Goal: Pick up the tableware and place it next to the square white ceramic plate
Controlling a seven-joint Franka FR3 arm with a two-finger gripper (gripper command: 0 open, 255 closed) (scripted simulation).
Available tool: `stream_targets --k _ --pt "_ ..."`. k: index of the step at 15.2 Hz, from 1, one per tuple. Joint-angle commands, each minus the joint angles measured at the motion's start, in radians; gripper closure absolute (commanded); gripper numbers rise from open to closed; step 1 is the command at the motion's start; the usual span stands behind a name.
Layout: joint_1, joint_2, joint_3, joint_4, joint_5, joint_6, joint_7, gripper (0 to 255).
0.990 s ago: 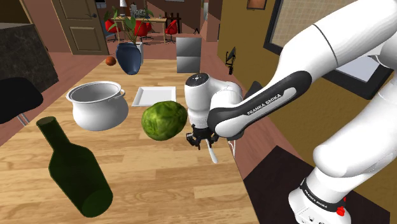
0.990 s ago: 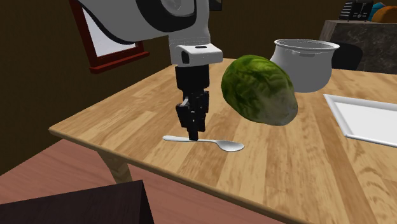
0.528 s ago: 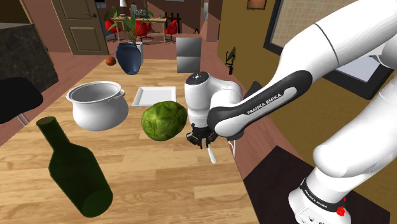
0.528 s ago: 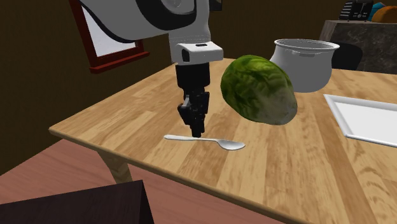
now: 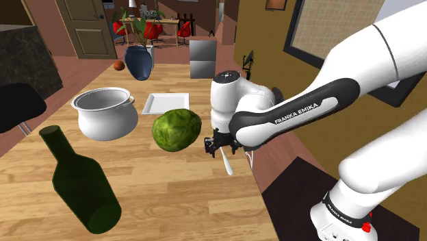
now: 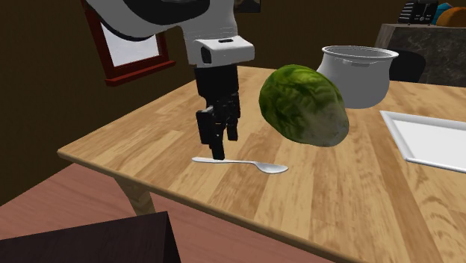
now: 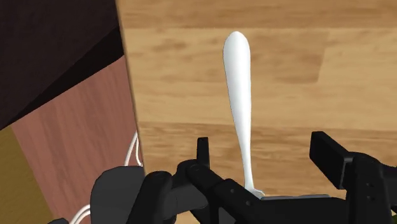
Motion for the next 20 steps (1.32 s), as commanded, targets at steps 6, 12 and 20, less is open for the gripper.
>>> stream_targets --k 6,12,20 --pt "0.179 -0.133 -0.175 -0.196 0.271 0.193 -0.324 0" --pt "0.154 -0.078 -0.144 -0.208 0.247 0.258 -0.305 0" --pt "0.154 -0.078 -0.144 -0.208 0.247 0.257 -0.305 255"
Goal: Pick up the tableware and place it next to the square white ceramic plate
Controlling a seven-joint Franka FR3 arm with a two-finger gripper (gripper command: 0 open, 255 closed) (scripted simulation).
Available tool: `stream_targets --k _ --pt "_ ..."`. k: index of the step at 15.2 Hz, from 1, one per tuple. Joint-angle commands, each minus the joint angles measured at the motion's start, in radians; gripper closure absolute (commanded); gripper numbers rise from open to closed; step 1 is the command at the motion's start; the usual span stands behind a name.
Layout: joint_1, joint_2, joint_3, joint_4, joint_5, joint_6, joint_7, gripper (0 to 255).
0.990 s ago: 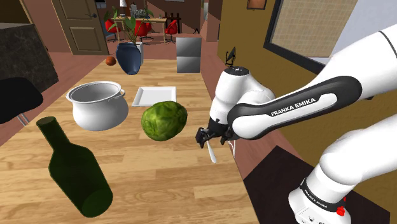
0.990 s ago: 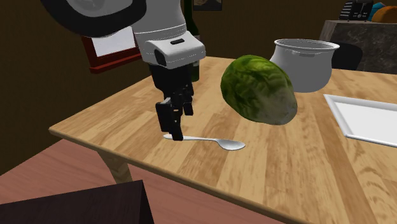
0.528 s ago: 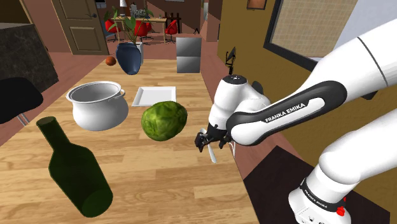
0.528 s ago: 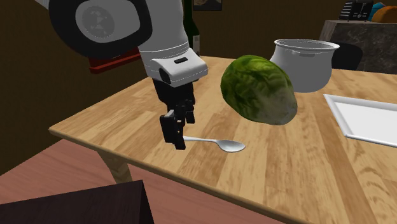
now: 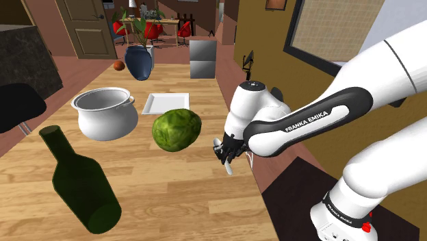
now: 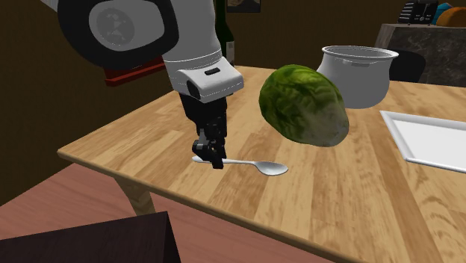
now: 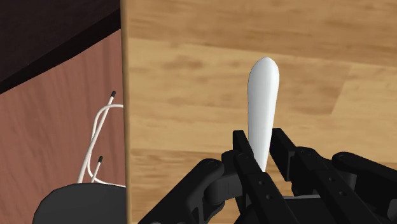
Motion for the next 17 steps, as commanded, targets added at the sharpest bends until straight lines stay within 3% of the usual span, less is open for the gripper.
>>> stream_targets --k 1,7,17 --pt "0.000 0.000 0.000 0.000 0.000 0.000 0.000 255" --pt "0.000 0.000 0.000 0.000 0.000 0.000 0.000 255" --pt "0.039 -0.115 -0.071 0.063 0.030 -0.173 -0.037 255"
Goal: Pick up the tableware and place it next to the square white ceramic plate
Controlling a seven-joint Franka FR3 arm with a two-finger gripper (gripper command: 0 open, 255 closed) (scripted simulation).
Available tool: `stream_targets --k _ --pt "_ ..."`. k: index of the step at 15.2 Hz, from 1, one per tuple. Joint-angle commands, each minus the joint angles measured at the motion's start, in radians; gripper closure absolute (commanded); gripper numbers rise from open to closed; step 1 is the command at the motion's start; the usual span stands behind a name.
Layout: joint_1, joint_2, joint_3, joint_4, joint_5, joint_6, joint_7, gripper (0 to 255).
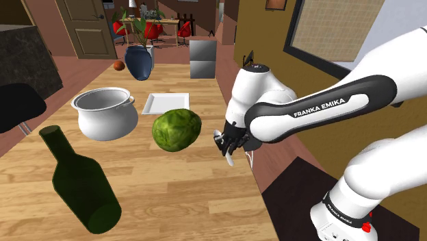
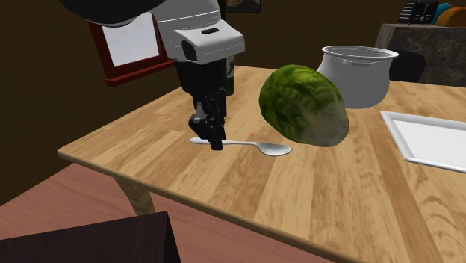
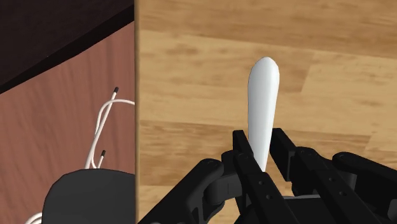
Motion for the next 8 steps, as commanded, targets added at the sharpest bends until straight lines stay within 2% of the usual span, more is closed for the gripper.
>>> stream_targets --k 1,8 --pt "0.004 -0.018 -0.013 0.013 0.002 -0.031 -0.005 255" --pt "0.013 -0.071 -0.051 0.068 0.000 -0.139 -0.015 255"
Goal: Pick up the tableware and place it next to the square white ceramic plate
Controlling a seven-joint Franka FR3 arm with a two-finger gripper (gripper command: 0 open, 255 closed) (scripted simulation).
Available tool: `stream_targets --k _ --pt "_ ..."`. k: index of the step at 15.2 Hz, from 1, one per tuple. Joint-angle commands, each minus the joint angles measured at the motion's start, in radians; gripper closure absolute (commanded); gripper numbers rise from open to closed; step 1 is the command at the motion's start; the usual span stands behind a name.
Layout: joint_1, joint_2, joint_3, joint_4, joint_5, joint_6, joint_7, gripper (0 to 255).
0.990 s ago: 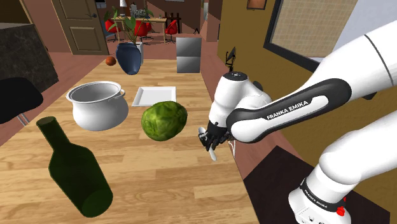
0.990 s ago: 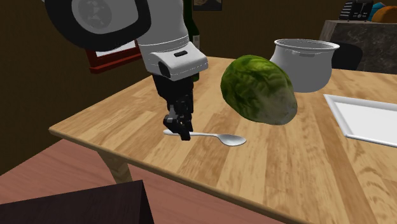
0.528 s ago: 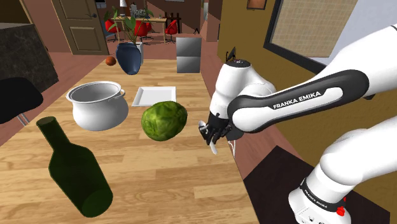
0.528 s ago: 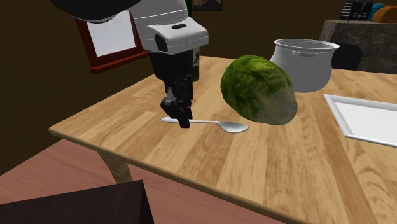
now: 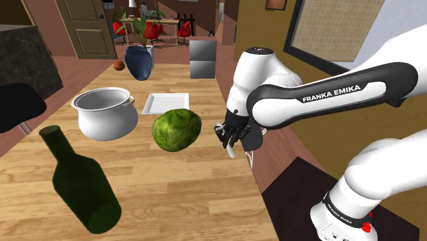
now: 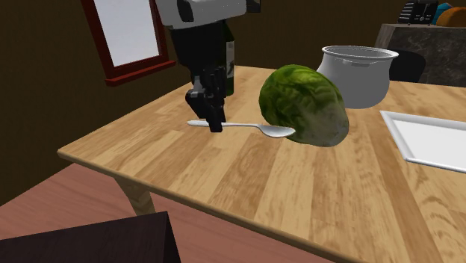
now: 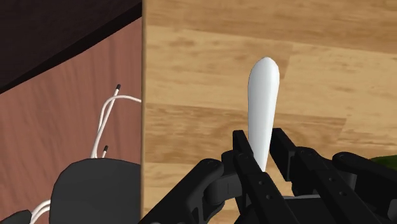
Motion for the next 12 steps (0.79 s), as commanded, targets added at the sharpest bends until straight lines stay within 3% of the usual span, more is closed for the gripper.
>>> stream_targets --k 1,12 --pt "-0.020 0.022 -0.010 0.024 -0.017 -0.005 -0.014 255" --pt "-0.218 0.370 -0.039 0.291 -0.245 0.036 -0.073 255"
